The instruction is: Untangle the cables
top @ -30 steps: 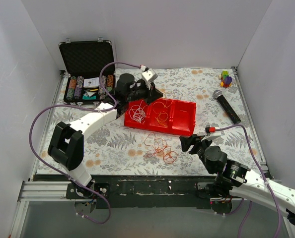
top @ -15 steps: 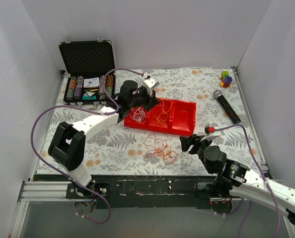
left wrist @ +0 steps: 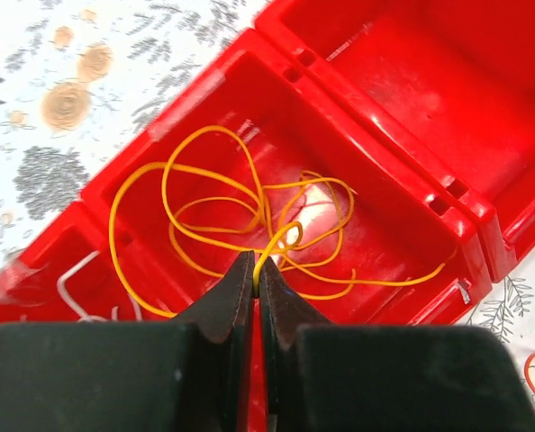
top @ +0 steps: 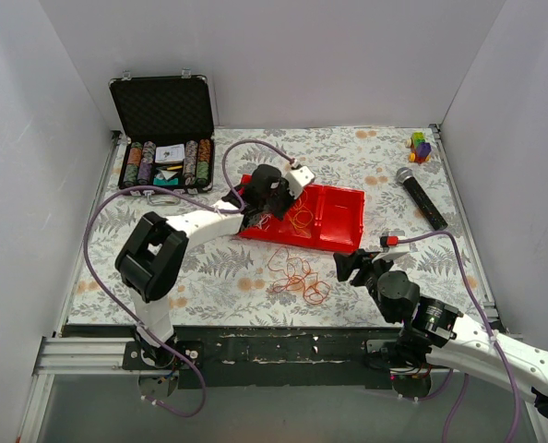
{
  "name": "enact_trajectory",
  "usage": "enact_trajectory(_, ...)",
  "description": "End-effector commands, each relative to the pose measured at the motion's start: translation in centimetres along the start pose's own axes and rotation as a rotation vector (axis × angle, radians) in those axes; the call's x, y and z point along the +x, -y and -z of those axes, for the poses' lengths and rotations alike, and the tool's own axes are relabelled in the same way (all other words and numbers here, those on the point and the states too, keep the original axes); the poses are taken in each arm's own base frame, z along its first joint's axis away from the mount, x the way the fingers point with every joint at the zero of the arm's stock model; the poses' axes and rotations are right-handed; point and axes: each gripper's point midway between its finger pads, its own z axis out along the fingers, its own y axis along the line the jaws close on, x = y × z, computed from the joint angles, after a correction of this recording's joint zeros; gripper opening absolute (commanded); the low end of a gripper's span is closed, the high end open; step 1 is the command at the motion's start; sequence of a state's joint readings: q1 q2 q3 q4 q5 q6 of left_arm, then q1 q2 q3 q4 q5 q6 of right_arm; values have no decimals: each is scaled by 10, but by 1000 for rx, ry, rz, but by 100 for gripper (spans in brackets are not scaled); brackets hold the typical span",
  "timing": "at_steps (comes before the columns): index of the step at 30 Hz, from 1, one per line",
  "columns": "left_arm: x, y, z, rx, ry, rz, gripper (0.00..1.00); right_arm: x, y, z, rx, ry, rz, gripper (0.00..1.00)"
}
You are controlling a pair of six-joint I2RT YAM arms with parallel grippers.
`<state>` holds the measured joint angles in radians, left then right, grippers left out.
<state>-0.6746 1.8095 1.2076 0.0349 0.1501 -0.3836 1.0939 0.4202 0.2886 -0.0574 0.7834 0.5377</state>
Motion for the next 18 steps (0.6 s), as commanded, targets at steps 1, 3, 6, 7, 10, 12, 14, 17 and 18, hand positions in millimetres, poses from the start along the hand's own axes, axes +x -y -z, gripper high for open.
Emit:
enact_trajectory(1, -23, 15, -7, 57, 33, -74, 0, -31, -9, 1, -8, 78, -51, 71)
enact_trajectory(3, -14, 25, -12, 93, -12, -86, 0, -32, -10, 1, -7, 77, -50, 71)
enact_trajectory(6, -9, 35, -14, 148, -32, -98, 6, -32, -9, 2, -7, 74, -45, 71)
enact_trajectory(7, -7, 38, -15, 156, -44, -99, 10, -32, -10, 2, -8, 72, -46, 71)
enact_trajectory(10, -8, 41, -14, 177, -70, -88, 21, -34, -10, 2, -8, 73, -47, 72)
enact_trajectory(12, -15, 40, -7, 175, -62, -89, 35, -35, -10, 3, -9, 74, -46, 72)
enact_trajectory(14, -25, 39, 5, 173, -43, -92, 55, -35, -10, 3, -9, 72, -44, 72)
enact_trajectory(17, -45, 42, 33, 186, 0, -110, 66, -33, -10, 3, -11, 65, -39, 72)
enact_trajectory(18, -49, 44, 42, 195, 10, -124, 67, -32, -10, 2, -11, 59, -36, 72)
